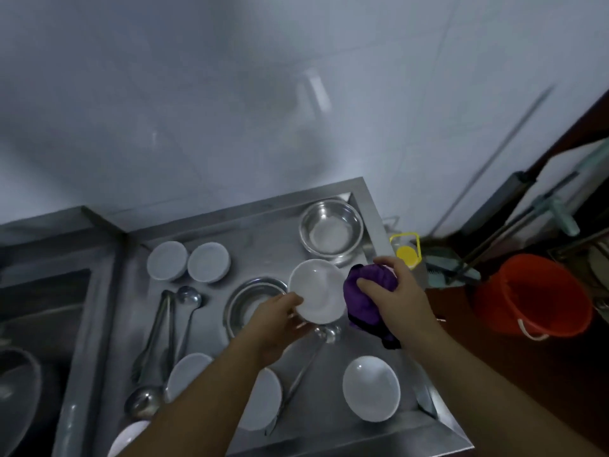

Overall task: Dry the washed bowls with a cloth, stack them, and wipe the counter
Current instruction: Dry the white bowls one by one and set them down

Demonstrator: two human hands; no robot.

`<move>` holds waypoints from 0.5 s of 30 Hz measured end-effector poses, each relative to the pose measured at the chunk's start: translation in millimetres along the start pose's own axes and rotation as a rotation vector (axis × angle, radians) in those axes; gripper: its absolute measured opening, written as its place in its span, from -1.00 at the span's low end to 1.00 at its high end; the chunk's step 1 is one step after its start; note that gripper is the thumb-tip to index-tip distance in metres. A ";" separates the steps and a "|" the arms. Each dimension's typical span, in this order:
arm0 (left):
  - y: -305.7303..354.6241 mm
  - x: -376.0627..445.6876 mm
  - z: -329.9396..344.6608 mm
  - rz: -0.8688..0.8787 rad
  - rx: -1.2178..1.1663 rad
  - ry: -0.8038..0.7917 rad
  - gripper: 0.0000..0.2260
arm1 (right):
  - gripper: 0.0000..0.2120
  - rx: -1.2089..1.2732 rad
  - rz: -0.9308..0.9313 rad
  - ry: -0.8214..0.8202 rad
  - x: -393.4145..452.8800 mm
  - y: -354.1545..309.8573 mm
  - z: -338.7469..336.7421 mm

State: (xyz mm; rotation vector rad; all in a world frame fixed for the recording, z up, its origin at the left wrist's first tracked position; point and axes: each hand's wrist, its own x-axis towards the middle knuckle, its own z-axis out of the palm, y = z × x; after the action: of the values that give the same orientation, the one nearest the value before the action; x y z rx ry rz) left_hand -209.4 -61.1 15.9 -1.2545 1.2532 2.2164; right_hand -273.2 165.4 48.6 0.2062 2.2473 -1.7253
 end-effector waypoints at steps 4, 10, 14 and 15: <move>8.9 -46.8 -26.6 0.006 -0.111 -0.096 -0.49 | -0.57 -0.044 -0.050 -0.135 -27.5 -42.5 32.3; 35.0 -114.3 -75.9 0.198 -0.074 -0.435 -0.34 | -0.47 -0.246 -0.414 -0.313 -83.0 -97.3 85.8; 51.9 -147.5 -109.1 0.253 -0.073 -0.519 -0.35 | -0.40 -0.316 -0.614 -0.307 -121.9 -117.7 123.8; 56.6 -154.7 -115.2 0.254 -0.069 -0.518 -0.38 | -0.38 -0.325 -0.647 -0.316 -130.8 -121.2 132.8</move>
State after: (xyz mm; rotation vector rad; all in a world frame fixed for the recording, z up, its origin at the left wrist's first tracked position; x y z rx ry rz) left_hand -93.1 -163.5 143.9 -0.4951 1.1751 2.5502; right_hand -165.3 14.2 170.7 -0.8866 2.4413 -1.4606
